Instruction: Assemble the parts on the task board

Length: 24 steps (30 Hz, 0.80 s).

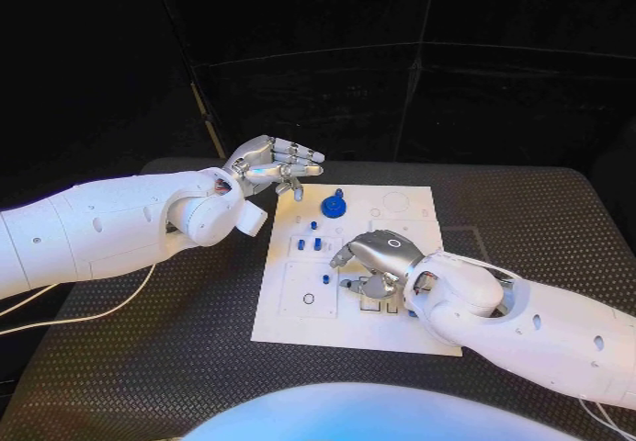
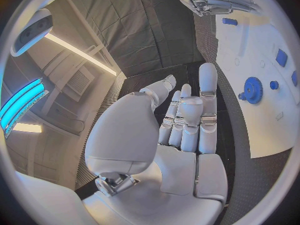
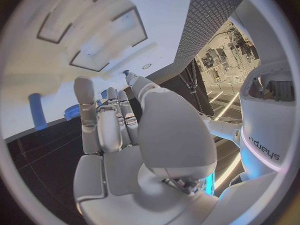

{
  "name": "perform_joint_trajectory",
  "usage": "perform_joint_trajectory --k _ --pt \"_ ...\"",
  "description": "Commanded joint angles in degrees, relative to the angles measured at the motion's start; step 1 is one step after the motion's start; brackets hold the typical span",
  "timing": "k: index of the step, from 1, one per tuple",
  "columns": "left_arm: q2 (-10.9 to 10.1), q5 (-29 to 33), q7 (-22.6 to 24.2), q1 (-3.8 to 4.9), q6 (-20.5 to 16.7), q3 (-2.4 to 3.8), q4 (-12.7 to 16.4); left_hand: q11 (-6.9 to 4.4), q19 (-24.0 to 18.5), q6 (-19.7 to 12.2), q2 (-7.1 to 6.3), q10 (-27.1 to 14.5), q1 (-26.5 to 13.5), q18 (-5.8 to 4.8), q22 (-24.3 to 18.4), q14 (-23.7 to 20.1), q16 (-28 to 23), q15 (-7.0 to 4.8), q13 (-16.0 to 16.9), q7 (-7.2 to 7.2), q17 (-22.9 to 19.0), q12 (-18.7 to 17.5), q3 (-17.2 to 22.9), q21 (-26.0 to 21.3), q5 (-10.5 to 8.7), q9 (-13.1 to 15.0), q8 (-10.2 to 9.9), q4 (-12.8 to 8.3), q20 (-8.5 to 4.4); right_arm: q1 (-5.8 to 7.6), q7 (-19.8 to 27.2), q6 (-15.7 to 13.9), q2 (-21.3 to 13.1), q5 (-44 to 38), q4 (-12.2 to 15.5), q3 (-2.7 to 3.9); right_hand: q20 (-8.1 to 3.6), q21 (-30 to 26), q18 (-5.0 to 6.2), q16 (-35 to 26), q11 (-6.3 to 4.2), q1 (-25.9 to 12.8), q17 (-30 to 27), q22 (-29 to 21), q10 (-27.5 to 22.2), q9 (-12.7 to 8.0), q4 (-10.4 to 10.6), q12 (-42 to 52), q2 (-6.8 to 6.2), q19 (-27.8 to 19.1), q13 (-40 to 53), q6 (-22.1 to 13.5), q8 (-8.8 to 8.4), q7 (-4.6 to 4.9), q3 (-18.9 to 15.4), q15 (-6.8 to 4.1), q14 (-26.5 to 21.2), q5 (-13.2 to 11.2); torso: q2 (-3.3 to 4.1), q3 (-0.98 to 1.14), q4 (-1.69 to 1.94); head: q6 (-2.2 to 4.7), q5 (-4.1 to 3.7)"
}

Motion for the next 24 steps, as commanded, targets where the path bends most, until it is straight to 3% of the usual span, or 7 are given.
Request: perform_joint_trajectory --k 1,6,9,15,24 --pt "-0.1 0.0 0.1 0.08 0.8 0.04 0.0 0.00 -0.2 -0.4 0.21 -0.2 -0.4 1.09 -0.1 -0.3 0.1 -0.10 0.0 0.11 -0.1 0.2 -0.3 -0.3 0.23 0.1 0.3 0.1 0.23 0.25 -1.2 -2.7 -2.5 1.0 1.9 1.50 -0.11 -0.4 1.03 -0.1 -0.08 -0.7 -0.1 -0.1 -0.4 0.1 0.1 0.5 0.12 -0.3 0.1 0.2 0.32 -0.20 -0.6 0.28 1.6 -0.2 -0.07 -0.06 -0.08 0.32 -0.35" --pt "-0.2 0.0 0.1 0.07 0.8 0.03 -0.1 0.00 -0.2 -0.4 0.21 -0.2 -0.4 1.09 -0.1 -0.3 0.1 -0.10 0.0 0.11 -0.1 0.2 -0.3 -0.3 0.23 0.1 0.3 0.1 0.23 0.65 -2.5 -2.5 -5.4 1.9 2.7 3.99 -0.20 -0.6 1.04 -0.1 -0.21 -1.0 -0.1 -0.3 -0.8 0.0 0.2 1.0 -0.09 -0.2 0.0 0.0 0.19 -0.40 -1.5 0.17 1.7 -0.2 -0.02 -0.07 0.02 0.75 -0.78" --pt "-0.2 0.0 0.1 0.07 0.9 0.03 -0.1 0.00 -0.2 -0.4 0.21 -0.2 -0.4 1.09 -0.1 -0.3 0.1 -0.10 0.0 0.11 -0.1 0.2 -0.3 -0.3 0.23 0.1 0.3 0.1 0.23 1.00 -3.2 -2.0 -6.4 2.2 2.5 4.93 -0.30 -0.9 1.07 -0.3 -0.30 -1.1 -0.4 -0.6 -1.8 0.0 0.3 1.3 -0.08 -0.2 0.0 -0.4 0.08 -0.56 -2.6 0.10 1.6 -0.3 0.02 -0.03 0.04 1.03 -0.93" --pt "-0.2 0.0 0.0 0.07 0.9 0.02 -0.1 0.01 -0.3 -0.5 0.27 -0.3 -0.4 1.09 -0.1 -0.3 0.1 -0.08 0.0 0.12 0.0 0.3 -0.3 -0.3 0.25 0.1 0.4 0.0 0.24 1.31 -3.8 -0.5 -7.1 2.5 1.7 5.65 -0.31 -1.5 1.11 -0.8 -0.24 -0.5 -1.3 -1.4 -3.8 0.0 0.3 1.8 0.27 -0.3 -0.1 -1.1 0.02 -0.69 -4.3 0.10 1.4 -0.7 0.11 -0.04 0.09 1.29 -0.99" --pt "-0.1 0.0 -0.1 0.07 1.0 0.02 -0.1 0.01 -0.3 -0.5 0.27 -0.3 -0.4 1.09 -0.1 -0.3 0.1 -0.08 0.0 0.12 0.0 0.3 -0.3 -0.3 0.25 0.1 0.4 0.0 0.24 1.47 -5.6 3.9 -7.0 1.5 0.5 5.89 -0.34 -1.7 1.14 -1.0 -0.34 0.1 -1.5 -1.6 -4.1 0.0 0.2 2.4 0.78 -0.3 0.0 -1.0 0.16 -0.94 -4.9 0.05 1.4 -1.0 0.18 -0.11 0.13 1.30 -1.14"
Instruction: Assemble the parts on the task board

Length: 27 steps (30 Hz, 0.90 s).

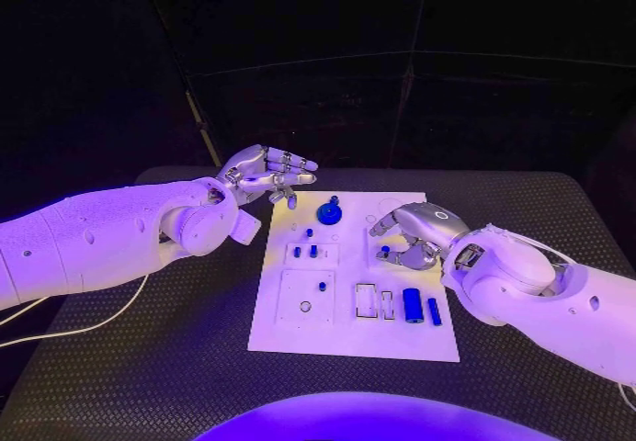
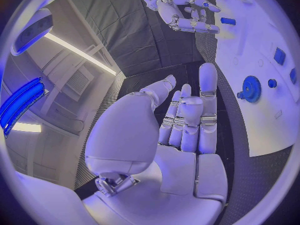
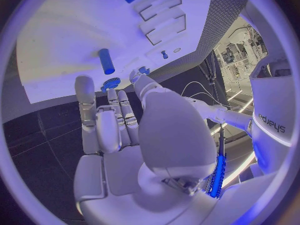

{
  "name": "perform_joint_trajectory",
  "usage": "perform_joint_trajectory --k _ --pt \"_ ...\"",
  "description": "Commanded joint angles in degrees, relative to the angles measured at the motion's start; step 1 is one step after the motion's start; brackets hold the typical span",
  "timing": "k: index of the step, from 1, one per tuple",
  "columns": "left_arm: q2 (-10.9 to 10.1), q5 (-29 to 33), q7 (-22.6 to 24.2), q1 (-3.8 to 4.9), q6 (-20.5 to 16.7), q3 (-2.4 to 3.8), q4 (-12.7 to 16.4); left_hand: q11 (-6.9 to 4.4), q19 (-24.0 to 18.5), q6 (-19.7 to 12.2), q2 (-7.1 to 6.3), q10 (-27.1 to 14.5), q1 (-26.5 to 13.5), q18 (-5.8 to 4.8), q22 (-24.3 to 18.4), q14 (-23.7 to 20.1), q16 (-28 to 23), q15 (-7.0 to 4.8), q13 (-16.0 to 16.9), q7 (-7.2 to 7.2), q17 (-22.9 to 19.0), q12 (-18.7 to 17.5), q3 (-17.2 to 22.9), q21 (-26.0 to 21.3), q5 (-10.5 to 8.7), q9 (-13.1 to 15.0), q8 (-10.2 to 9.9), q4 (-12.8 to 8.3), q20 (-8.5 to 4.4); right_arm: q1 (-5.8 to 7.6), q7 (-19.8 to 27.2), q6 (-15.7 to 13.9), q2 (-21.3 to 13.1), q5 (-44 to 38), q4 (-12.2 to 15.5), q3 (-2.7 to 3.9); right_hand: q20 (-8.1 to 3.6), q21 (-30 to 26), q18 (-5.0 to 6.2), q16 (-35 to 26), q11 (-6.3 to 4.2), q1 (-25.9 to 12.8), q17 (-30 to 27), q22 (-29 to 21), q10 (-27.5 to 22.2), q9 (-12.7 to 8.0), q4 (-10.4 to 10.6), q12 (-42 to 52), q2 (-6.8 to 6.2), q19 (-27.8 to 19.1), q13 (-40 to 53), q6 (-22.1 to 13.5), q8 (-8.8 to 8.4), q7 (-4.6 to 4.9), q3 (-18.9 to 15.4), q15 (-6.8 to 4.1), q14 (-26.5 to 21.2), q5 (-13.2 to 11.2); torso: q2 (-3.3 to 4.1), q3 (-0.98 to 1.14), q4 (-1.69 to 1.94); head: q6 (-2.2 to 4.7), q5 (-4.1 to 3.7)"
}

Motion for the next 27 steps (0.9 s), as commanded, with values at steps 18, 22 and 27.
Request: perform_joint_trajectory --k 18,22,27 --pt "0.0 0.0 0.1 0.09 0.8 0.04 0.1 0.01 -0.3 -0.3 0.30 -0.4 -0.4 1.10 -0.1 -0.3 0.2 -0.08 0.0 -0.08 0.0 0.4 -0.4 -0.3 0.25 0.1 0.4 0.0 0.25 0.17 -3.2 9.4 0.8 -1.7 -1.5 0.08 -0.73 0.9 0.77 0.7 -0.98 1.4 1.4 1.9 5.8 0.4 0.8 4.3 2.43 1.5 0.0 4.4 1.25 -0.27 0.5 -0.64 2.0 -0.2 -0.03 0.01 -0.01 -0.44 0.10" --pt "0.0 0.0 0.1 0.09 0.8 0.04 0.1 0.03 -0.3 -0.4 0.32 -0.4 -0.5 1.10 -0.1 -0.4 0.2 -0.06 0.0 -0.06 0.0 0.4 -0.4 -0.3 0.24 0.1 0.5 0.0 0.27 0.17 -3.0 9.6 1.1 -1.4 -1.8 0.08 -0.90 1.3 0.69 1.0 -1.24 1.6 1.7 2.4 7.3 0.4 1.1 4.3 2.91 1.8 -0.1 5.3 1.30 -0.37 1.4 -0.85 2.1 -0.1 -0.02 0.02 0.00 -0.43 0.09" --pt "0.0 0.0 0.1 0.10 0.8 0.04 0.2 0.03 -0.3 -0.4 0.32 -0.4 -0.5 1.10 -0.1 -0.4 0.2 -0.06 0.0 -0.06 0.0 0.4 -0.4 -0.3 0.24 0.1 0.5 0.0 0.27 0.17 -3.1 9.3 1.5 -1.2 -2.3 0.07 -1.12 1.6 0.61 1.3 -1.54 2.0 2.1 2.9 8.8 0.4 1.2 4.0 3.47 2.1 -0.1 6.2 1.40 -0.55 2.6 -1.10 2.2 0.0 0.02 0.01 0.02 -0.53 0.08"
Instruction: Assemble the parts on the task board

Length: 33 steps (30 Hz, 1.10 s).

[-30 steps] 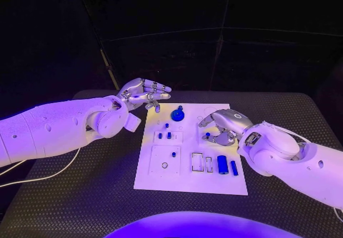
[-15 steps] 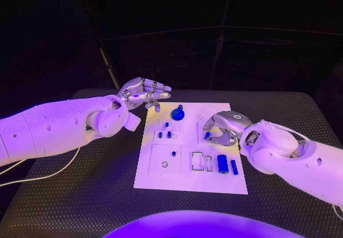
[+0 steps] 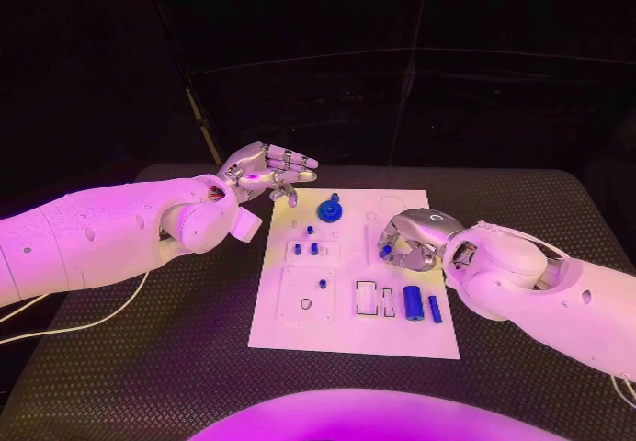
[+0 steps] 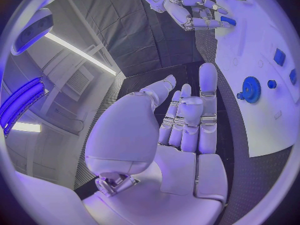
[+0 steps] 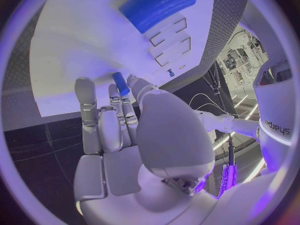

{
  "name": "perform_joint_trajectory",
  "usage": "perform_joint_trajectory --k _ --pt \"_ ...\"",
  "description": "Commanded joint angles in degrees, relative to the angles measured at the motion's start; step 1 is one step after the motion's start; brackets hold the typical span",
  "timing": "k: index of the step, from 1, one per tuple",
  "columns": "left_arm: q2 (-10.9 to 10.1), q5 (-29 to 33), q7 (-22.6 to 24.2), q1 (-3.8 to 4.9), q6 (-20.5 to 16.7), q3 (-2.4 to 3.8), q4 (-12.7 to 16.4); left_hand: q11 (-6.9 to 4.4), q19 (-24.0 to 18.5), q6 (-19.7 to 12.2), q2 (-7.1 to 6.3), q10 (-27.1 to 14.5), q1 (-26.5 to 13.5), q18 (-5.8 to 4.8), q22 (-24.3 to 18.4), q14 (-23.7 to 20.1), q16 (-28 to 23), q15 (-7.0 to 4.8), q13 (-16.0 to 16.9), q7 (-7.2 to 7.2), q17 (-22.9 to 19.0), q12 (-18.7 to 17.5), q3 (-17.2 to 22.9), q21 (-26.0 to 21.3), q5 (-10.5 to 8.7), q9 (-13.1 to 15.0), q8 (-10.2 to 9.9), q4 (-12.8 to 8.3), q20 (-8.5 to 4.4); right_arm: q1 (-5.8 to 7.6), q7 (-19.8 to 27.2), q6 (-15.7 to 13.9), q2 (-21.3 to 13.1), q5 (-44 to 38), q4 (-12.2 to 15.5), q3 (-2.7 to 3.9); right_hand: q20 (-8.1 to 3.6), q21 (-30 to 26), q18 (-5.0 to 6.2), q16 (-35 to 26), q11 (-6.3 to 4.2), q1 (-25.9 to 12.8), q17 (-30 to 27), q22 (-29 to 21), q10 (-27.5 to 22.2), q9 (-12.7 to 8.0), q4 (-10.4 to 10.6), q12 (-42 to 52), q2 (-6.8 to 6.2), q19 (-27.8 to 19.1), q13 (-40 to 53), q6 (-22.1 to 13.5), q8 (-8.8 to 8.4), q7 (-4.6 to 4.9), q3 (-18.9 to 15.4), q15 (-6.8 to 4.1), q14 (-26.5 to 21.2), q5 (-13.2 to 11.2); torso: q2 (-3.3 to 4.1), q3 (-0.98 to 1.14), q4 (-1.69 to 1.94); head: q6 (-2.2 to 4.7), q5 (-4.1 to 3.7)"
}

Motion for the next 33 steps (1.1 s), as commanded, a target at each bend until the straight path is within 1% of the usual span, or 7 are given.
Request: perform_joint_trajectory --k 1,10,15,22,23,28,33 --pt "0.0 0.0 0.2 0.09 0.6 0.04 0.1 0.03 -0.3 -0.4 0.32 -0.4 -0.5 1.10 -0.1 -0.4 0.2 -0.06 0.1 -0.06 0.0 0.1 -0.4 -0.3 0.24 0.1 0.3 0.0 0.27 0.09 -0.3 0.6 0.3 -0.1 -0.4 0.02 0.03 0.5 0.59 0.4 -0.16 0.3 0.3 0.3 1.2 0.1 0.0 0.0 0.94 0.5 -0.1 1.1 0.44 -0.15 1.0 -0.61 2.1 -0.1 0.04 0.00 0.01 -0.05 -0.03" --pt "0.0 0.0 0.2 0.09 0.6 0.04 0.1 0.03 -0.3 -0.4 0.32 -0.4 -0.5 1.10 -0.1 -0.4 0.2 -0.06 0.1 -0.06 0.0 0.1 -0.4 -0.3 0.24 0.1 0.3 0.0 0.27 0.08 -0.9 -2.9 1.0 -1.4 -1.2 0.02 -0.73 1.4 0.44 1.0 -1.08 3.1 1.1 1.5 4.5 0.3 -1.8 -0.4 2.74 1.0 0.2 3.5 0.93 -0.91 5.2 -1.40 2.3 -3.1 0.00 0.02 -0.02 -0.21 0.01" --pt "0.0 0.0 0.2 0.09 0.6 0.04 0.2 0.03 -0.3 -0.4 0.32 -0.4 -0.5 1.10 -0.1 -0.4 0.2 -0.06 0.1 -0.06 0.0 0.1 -0.4 -0.3 0.24 0.1 0.3 0.0 0.27 0.08 -0.7 -4.8 0.8 -1.9 -0.6 0.02 -1.03 2.0 0.32 1.2 -1.34 4.1 1.4 2.3 5.8 0.3 -3.3 -0.3 2.71 1.2 0.4 4.3 1.12 -1.03 6.8 -1.65 2.4 -3.1 -0.04 0.05 -0.07 -0.24 0.07" --pt "-0.1 0.0 0.3 0.09 0.6 0.04 0.1 0.04 -0.3 -0.4 0.39 -0.5 -0.5 1.10 -0.1 -0.4 0.3 -0.04 0.1 -0.06 0.0 0.3 -0.5 -0.3 0.24 0.1 0.4 0.0 0.29 0.07 -0.3 -7.3 -0.5 -1.9 2.5 0.04 -1.17 2.6 0.20 1.4 -1.40 4.2 1.7 3.1 6.5 0.3 -4.4 -0.5 2.26 1.4 0.5 4.7 1.10 -1.06 8.1 -1.72 2.4 -2.9 -0.08 0.03 -0.08 -0.17 0.04" --pt "-0.1 0.0 0.3 0.09 0.6 0.04 0.1 0.04 -0.3 -0.4 0.39 -0.5 -0.5 1.10 -0.1 -0.4 0.3 -0.04 0.1 -0.06 0.0 0.3 -0.5 -0.3 0.24 0.1 0.4 0.0 0.29 0.07 -0.2 -7.6 -0.7 -1.7 3.1 0.15 -1.18 2.7 0.19 1.4 -1.40 4.2 1.7 3.1 6.5 0.3 -4.4 -0.6 2.22 1.4 0.5 4.8 1.09 -1.06 8.1 -1.72 2.4 -2.9 -0.11 0.04 -0.10 -0.14 0.03" --pt "-0.1 0.0 0.4 0.08 0.7 0.04 0.1 0.04 -0.3 -0.4 0.39 -0.5 -0.5 1.10 -0.1 -0.4 0.3 -0.04 0.1 -0.06 0.0 0.3 -0.5 -0.3 0.24 0.1 0.4 0.0 0.29 0.06 0.0 -8.8 -1.3 -0.8 5.9 2.09 -1.19 2.8 0.18 1.4 -1.39 4.1 1.7 3.2 6.6 0.2 -4.7 -0.7 2.04 1.4 0.6 4.8 1.05 -1.04 8.5 -1.72 2.4 -2.8 -0.05 0.04 -0.04 -0.04 0.00" --pt "0.0 0.0 0.4 0.07 0.7 0.04 0.0 0.04 -0.3 -0.4 0.39 -0.5 -0.5 1.10 -0.1 -0.4 0.3 -0.04 0.1 -0.06 0.0 0.3 -0.5 -0.3 0.24 0.1 0.4 0.0 0.29 0.06 0.7 -9.2 -1.2 1.4 8.5 2.87 -1.20 3.0 0.16 1.5 -1.37 4.0 1.8 3.4 6.7 0.2 -5.1 -0.8 1.87 1.4 0.6 4.9 1.00 -1.01 8.8 -1.72 2.4 -2.6 -0.03 -0.04 0.04 0.01 0.04"
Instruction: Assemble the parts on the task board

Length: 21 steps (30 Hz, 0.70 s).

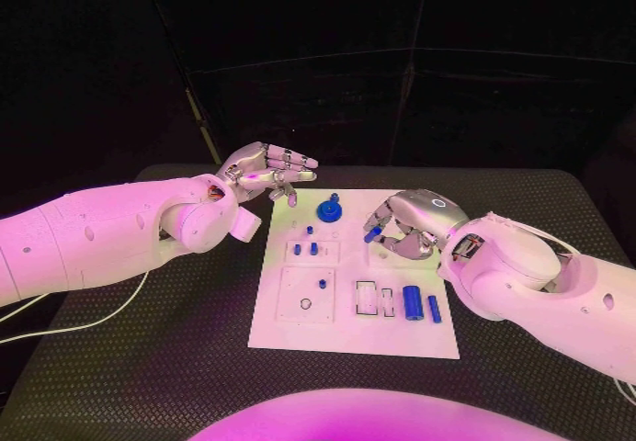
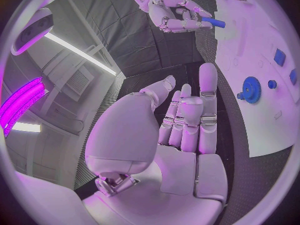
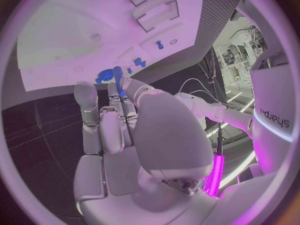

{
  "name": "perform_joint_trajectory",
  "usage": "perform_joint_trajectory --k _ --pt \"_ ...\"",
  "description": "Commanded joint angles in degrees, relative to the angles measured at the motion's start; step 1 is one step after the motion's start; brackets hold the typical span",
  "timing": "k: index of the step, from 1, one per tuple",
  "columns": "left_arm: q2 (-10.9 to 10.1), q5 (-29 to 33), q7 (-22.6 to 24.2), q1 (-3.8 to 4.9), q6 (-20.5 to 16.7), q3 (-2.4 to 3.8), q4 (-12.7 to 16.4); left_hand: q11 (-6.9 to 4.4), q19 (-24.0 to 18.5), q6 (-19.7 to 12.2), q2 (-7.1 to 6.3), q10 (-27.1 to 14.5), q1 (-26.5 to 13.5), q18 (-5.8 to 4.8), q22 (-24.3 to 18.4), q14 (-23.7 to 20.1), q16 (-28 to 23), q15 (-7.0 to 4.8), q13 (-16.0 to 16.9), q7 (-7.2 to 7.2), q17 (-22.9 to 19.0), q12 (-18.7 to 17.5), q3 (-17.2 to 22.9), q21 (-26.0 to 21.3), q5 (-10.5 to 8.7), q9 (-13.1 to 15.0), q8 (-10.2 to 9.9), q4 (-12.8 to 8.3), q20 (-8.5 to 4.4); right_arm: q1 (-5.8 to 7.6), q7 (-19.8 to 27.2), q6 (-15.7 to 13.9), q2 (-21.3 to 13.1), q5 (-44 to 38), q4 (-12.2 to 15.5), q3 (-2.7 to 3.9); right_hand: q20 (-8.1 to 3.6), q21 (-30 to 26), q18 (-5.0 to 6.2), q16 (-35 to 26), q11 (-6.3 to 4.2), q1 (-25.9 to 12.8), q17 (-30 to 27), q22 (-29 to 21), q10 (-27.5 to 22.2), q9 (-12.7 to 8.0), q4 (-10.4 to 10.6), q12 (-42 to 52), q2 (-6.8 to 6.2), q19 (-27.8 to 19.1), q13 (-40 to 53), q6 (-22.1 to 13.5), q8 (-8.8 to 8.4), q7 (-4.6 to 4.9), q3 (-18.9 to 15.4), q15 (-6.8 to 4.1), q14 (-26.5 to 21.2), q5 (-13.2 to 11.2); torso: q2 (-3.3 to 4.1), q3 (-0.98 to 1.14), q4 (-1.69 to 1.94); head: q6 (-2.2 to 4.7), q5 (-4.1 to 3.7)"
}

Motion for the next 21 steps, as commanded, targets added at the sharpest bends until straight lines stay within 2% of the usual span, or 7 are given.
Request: perform_joint_trajectory --k 1,5,9,14,15,19,21 --pt "0.1 0.0 0.5 0.07 0.6 0.04 0.0 0.04 -0.3 -0.4 0.12 -0.5 -0.3 1.10 -0.1 -0.4 0.3 -0.04 0.1 -0.06 0.0 0.3 -0.3 -0.3 0.24 0.1 0.4 -0.1 0.29 0.05 1.3 -2.3 0.5 2.4 1.2 0.20 -0.08 0.2 0.16 0.3 -0.90 0.3 0.0 0.1 1.2 0.0 0.0 0.0 -0.30 0.3 0.0 0.4 0.12 0.16 0.4 -0.52 2.5 0.3 0.10 -0.09 0.10 0.06 0.07" --pt "0.3 0.0 0.5 0.06 0.6 0.04 -0.1 0.04 -0.3 -0.4 0.12 -0.5 -0.3 1.10 -0.1 -0.4 0.3 -0.04 0.1 -0.06 0.0 0.3 -0.3 -0.3 0.24 0.1 0.4 -0.1 0.29 0.05 2.2 -1.0 2.9 4.0 1.8 0.33 -0.07 0.1 0.21 0.2 -0.86 0.2 -0.1 -0.2 1.2 0.0 -0.2 -0.1 -0.44 0.1 0.0 0.4 0.07 0.20 0.5 -0.50 2.4 0.4 0.17 -0.02 0.04 0.06 0.40" --pt "0.4 0.0 0.6 0.07 0.6 0.03 -0.2 0.04 -0.3 -0.4 0.12 -0.5 -0.3 1.10 -0.1 -0.4 0.3 -0.04 0.1 -0.06 0.0 0.3 -0.3 -0.3 0.24 0.1 0.4 -0.1 0.29 0.04 3.2 0.2 5.7 5.1 1.5 0.13 -0.05 0.0 0.24 0.1 -0.81 -0.1 -0.3 -0.4 1.2 -0.1 -0.2 -0.2 -0.63 0.0 0.0 0.4 0.00 0.25 0.6 -0.46 2.4 0.4 0.19 -0.09 0.21 -0.08 0.45" --pt "0.6 0.0 0.7 0.07 0.5 0.04 -0.4 0.04 -0.3 -0.4 0.12 -0.5 -0.3 1.10 -0.1 -0.4 0.3 -0.04 0.1 -0.06 0.0 0.3 -0.3 -0.3 0.24 0.1 0.4 -0.1 0.29 0.02 4.6 1.7 9.2 6.0 0.1 -2.45 -0.02 0.0 0.25 0.1 -0.79 -0.4 -0.4 -0.4 1.2 -0.1 -0.3 -0.3 -0.79 -0.2 0.0 0.4 -0.06 0.27 0.6 -0.43 2.4 0.5 0.16 -0.15 0.15 -0.37 0.93" --pt "0.7 0.0 0.7 0.08 0.5 0.04 -0.4 0.04 -0.3 -0.4 0.12 -0.5 -0.3 1.10 -0.1 -0.4 0.3 -0.04 0.1 -0.06 0.0 0.3 -0.3 -0.3 0.24 0.1 0.4 -0.1 0.29 0.02 4.9 1.9 9.8 6.0 -0.3 -3.19 -0.01 0.0 0.27 0.1 -0.78 -0.5 -0.4 -0.5 1.2 -0.1 -0.3 -0.3 -0.80 -0.2 0.0 0.4 -0.08 0.28 0.6 -0.42 2.4 0.5 0.16 -0.14 0.10 -0.39 1.03" --pt "0.8 0.0 0.8 0.09 0.5 0.04 -0.4 0.04 -0.3 -0.4 0.12 -0.5 -0.3 1.10 -0.1 -0.4 0.3 -0.04 0.1 -0.06 0.0 0.3 -0.3 -0.3 0.24 0.1 0.4 -0.1 0.29 -0.07 5.8 2.6 11.8 5.4 -1.9 -5.31 0.00 -0.1 0.28 0.1 -0.76 -0.6 -0.4 -0.6 1.1 -0.1 -0.3 -0.4 -0.84 -0.3 0.0 0.3 -0.13 0.29 0.6 -0.41 2.4 0.5 0.15 -0.09 0.06 -0.55 1.29" --pt "0.9 0.0 0.8 0.09 0.4 0.04 -0.5 0.04 -0.3 -0.4 0.12 -0.5 -0.3 1.10 -0.1 -0.4 0.3 -0.04 0.1 -0.06 0.0 0.3 -0.3 -0.3 0.24 0.1 0.4 -0.1 0.29 -0.16 6.2 2.9 12.7 5.0 -2.9 -6.13 0.00 -0.1 0.28 0.1 -0.76 -0.6 -0.4 -0.6 1.1 -0.1 -0.3 -0.4 -0.84 -0.3 0.0 0.3 -0.13 0.29 0.6 -0.41 2.4 0.5 0.13 -0.06 -0.03 -0.64 1.43"
